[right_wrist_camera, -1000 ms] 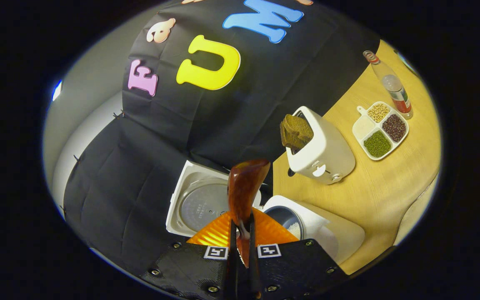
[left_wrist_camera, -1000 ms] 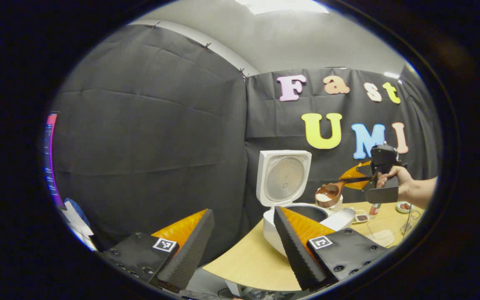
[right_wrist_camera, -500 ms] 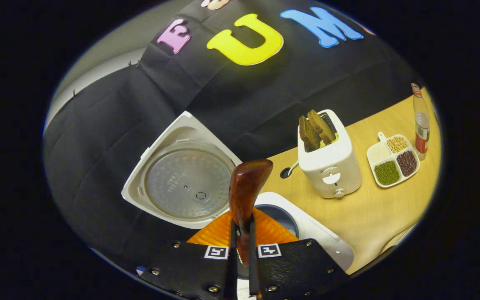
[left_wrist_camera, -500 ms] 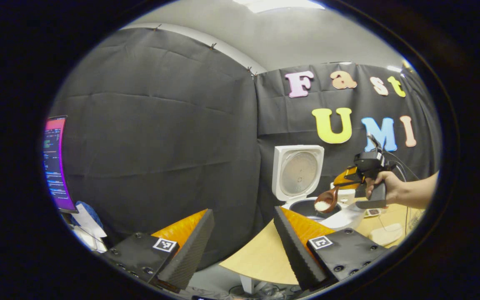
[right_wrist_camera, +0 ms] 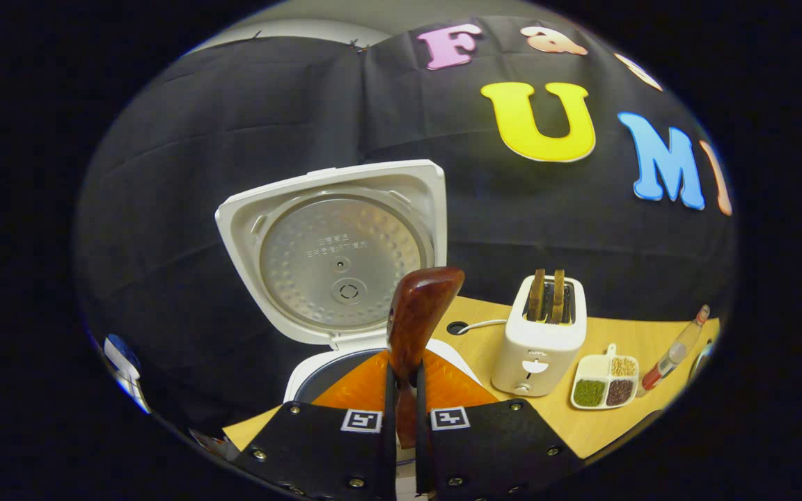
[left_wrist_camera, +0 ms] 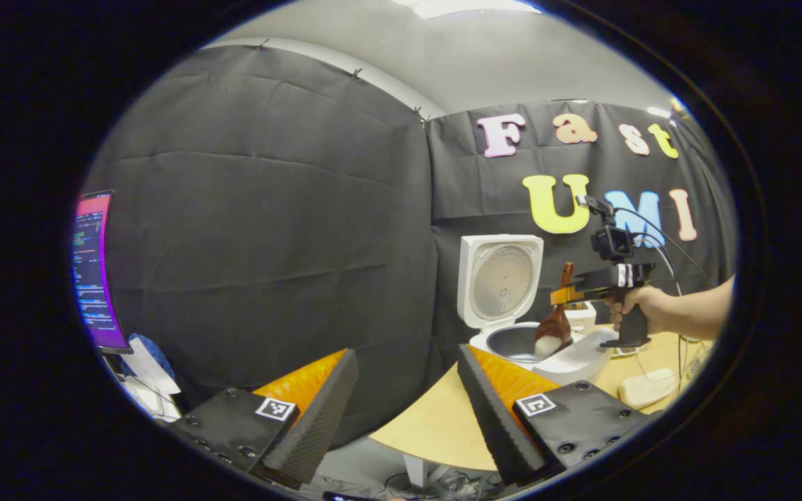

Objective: Close the left gripper, press the button to open the rice cooker; take a wooden spoon from the chopstick holder with the right hand, scoop a spoonful of rice and pour it into the rice cooker, then put the wooden spoon back into the chopstick holder.

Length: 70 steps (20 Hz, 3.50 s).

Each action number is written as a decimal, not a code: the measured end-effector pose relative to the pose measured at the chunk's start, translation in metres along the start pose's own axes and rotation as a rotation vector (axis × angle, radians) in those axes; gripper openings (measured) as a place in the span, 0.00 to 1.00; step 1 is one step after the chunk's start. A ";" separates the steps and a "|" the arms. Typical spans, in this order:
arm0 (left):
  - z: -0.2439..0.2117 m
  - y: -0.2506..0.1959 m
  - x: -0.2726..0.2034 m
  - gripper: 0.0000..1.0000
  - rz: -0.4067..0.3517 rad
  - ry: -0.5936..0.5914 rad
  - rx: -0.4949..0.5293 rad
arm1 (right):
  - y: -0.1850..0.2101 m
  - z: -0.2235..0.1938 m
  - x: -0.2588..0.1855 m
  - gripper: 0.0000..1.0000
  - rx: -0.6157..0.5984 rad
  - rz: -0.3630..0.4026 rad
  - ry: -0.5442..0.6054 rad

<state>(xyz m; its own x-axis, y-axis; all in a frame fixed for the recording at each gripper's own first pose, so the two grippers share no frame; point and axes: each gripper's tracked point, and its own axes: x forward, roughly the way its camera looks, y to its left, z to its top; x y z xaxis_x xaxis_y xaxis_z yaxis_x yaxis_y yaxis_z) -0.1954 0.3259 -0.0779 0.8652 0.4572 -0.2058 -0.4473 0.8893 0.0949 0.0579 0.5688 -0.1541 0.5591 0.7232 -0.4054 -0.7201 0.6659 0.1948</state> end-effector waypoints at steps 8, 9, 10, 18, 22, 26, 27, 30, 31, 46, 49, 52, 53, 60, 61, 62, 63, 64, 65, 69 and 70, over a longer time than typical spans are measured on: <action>-0.001 -0.001 0.000 0.99 0.000 -0.002 -0.007 | 0.013 0.012 -0.002 0.11 -0.391 -0.048 -0.092; -0.001 -0.001 0.000 0.99 0.000 -0.003 -0.007 | 0.014 0.012 -0.004 0.11 -0.420 -0.051 -0.098; 0.000 -0.001 0.000 0.99 0.000 -0.004 -0.007 | 0.014 0.014 -0.004 0.11 -0.449 -0.059 -0.107; 0.006 0.004 0.000 0.94 0.020 -0.025 -0.011 | 0.016 0.011 -0.005 0.11 -0.207 -0.004 -0.064; 0.015 0.005 -0.002 0.94 0.007 -0.030 -0.008 | 0.005 0.013 -0.012 0.11 0.141 0.045 -0.036; 0.019 0.004 0.000 0.94 -0.007 -0.040 -0.005 | -0.017 0.010 -0.019 0.11 0.416 0.048 -0.010; 0.021 0.002 0.000 0.94 -0.010 -0.040 -0.008 | -0.022 0.010 -0.022 0.11 0.484 0.058 -0.009; 0.031 -0.011 0.002 0.99 -0.017 -0.048 -0.038 | -0.034 0.015 -0.036 0.11 0.681 0.103 -0.012; 0.035 -0.014 0.003 0.99 -0.020 -0.054 -0.043 | -0.041 0.017 -0.041 0.11 0.728 0.110 -0.016; 0.072 -0.111 0.007 0.94 -0.153 -0.101 -0.041 | -0.172 0.027 -0.175 0.11 0.736 -0.039 -0.169; 0.078 -0.132 0.006 0.99 -0.178 -0.113 -0.041 | -0.203 0.022 -0.201 0.11 0.747 -0.085 -0.191; 0.085 -0.153 0.004 0.94 -0.204 -0.118 -0.046 | -0.230 0.013 -0.225 0.11 0.734 -0.129 -0.204; 0.088 -0.161 0.003 0.99 -0.215 -0.121 -0.047 | -0.240 0.009 -0.233 0.11 0.729 -0.149 -0.207; 0.103 -0.225 -0.003 1.00 -0.306 -0.146 -0.030 | -0.308 -0.026 -0.290 0.11 0.738 -0.268 -0.219; 0.106 -0.233 -0.004 1.00 -0.317 -0.150 -0.029 | -0.318 -0.032 -0.298 0.11 0.734 -0.286 -0.220; 0.107 -0.240 -0.005 1.00 -0.327 -0.153 -0.028 | -0.326 -0.038 -0.307 0.11 0.727 -0.309 -0.220; 0.107 -0.248 -0.007 0.99 -0.337 -0.154 -0.027 | -0.336 -0.044 -0.316 0.11 0.721 -0.331 -0.219; 0.108 -0.255 -0.008 0.99 -0.348 -0.154 -0.028 | -0.345 -0.050 -0.325 0.11 0.717 -0.353 -0.218; 0.108 -0.262 -0.009 0.99 -0.357 -0.154 -0.028 | -0.353 -0.056 -0.334 0.11 0.713 -0.372 -0.217; 0.108 -0.284 -0.013 0.99 -0.382 -0.152 -0.039 | -0.385 -0.083 -0.363 0.11 0.704 -0.451 -0.202; 0.109 -0.289 -0.014 0.99 -0.391 -0.150 -0.042 | -0.391 -0.092 -0.369 0.11 0.705 -0.467 -0.195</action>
<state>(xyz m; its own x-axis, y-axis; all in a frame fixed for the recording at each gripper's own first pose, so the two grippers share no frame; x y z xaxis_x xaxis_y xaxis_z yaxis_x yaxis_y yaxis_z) -0.0534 0.0633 0.0038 0.9937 0.0846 -0.0738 -0.0851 0.9964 -0.0028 0.0953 0.0245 -0.1625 0.8412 0.3226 -0.4339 -0.0125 0.8139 0.5809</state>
